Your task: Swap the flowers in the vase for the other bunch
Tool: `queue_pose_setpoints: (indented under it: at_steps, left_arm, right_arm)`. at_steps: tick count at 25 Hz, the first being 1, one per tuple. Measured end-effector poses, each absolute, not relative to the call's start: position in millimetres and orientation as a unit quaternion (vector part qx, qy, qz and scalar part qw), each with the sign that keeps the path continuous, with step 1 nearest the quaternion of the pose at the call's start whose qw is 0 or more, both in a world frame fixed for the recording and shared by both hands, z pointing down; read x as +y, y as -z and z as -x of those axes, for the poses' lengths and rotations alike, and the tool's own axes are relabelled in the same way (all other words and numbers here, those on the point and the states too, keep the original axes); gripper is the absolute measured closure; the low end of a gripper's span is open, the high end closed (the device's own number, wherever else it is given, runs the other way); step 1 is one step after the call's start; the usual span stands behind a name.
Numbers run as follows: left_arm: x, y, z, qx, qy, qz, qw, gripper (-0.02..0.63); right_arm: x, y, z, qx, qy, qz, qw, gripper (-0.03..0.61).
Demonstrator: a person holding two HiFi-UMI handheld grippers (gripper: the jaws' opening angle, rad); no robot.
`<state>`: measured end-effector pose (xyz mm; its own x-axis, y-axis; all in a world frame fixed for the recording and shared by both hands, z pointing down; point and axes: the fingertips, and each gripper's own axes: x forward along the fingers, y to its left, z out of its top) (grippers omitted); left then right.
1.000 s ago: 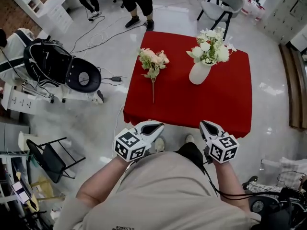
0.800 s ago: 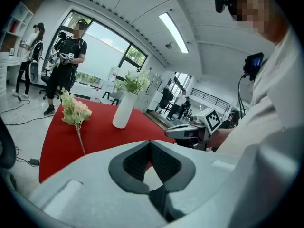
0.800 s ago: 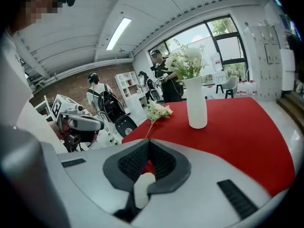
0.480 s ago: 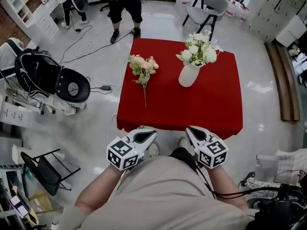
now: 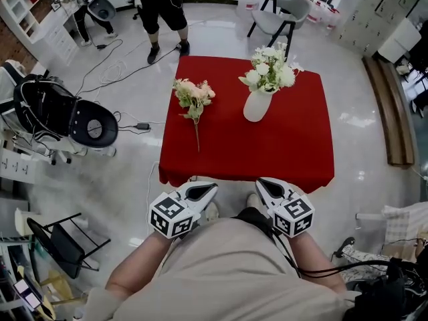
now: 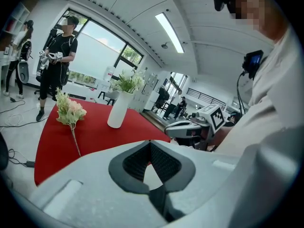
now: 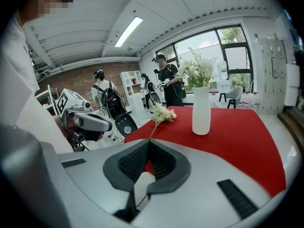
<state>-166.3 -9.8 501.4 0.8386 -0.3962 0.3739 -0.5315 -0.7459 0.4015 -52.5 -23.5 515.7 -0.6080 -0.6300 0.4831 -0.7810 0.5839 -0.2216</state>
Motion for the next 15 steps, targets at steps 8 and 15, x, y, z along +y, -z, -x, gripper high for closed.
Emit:
queue_pose_setpoints:
  at_steps: [8,15]
  left_arm:
    - [-5.9,-498.8,166.5,-0.245,-0.135,-0.927,0.250,0.607]
    - [-9.8,-509.3,154.7,-0.242,-0.132,-0.926,0.258,0.606]
  right_arm:
    - [-19.6,-508.5,57.1,-0.871,-0.202,-0.409,0.181,0.566]
    - [-24.4,-517.6,47.2,-0.870,-0.198,-0.410,0.190,0.566]
